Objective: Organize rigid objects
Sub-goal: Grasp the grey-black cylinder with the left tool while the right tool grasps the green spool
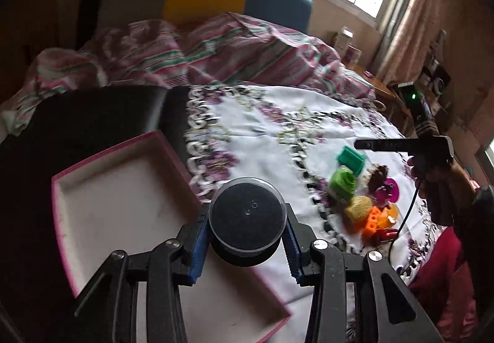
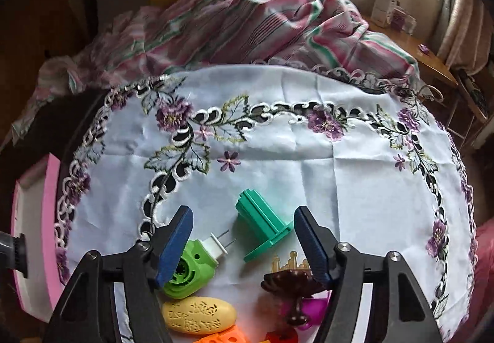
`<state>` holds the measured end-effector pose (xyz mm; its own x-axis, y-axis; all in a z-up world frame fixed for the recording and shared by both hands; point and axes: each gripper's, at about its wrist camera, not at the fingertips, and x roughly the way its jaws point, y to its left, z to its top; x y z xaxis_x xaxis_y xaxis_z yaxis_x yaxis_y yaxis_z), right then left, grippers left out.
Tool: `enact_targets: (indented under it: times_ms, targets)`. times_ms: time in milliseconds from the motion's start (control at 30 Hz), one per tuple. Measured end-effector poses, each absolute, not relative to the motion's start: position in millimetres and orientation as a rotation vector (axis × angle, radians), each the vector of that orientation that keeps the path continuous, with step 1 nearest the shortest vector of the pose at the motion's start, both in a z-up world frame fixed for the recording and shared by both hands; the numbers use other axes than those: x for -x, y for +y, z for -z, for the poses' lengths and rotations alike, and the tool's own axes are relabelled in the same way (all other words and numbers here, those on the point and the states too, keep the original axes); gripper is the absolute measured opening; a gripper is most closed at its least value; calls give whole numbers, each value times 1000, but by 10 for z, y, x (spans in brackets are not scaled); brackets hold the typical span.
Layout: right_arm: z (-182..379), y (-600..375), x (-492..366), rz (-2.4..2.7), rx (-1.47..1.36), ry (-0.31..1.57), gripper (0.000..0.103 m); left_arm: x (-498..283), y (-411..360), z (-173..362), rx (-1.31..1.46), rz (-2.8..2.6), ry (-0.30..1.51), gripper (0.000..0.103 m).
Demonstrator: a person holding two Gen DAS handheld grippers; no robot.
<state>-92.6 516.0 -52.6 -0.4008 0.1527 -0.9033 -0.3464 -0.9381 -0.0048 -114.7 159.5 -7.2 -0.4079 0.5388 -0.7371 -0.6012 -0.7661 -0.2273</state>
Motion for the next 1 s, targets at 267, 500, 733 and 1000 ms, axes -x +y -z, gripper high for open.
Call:
enact_targets:
  times_ms: [267, 500, 733, 1000]
  targets:
    - [1139, 5272, 1125, -2169, 1698, 82, 30, 1691, 884, 325, 1251, -2305, -37, 43]
    - [1139, 5395, 953, -2221, 1591, 236, 30, 2154, 760, 567, 1324, -2393, -18, 43]
    - [1140, 5365, 933, -2259, 1519, 231, 30, 2451, 833, 732, 1377, -2469, 75, 44]
    - [1158, 5337, 944, -2278, 1501, 207, 30, 2303, 704, 657, 1328, -2592, 82, 75]
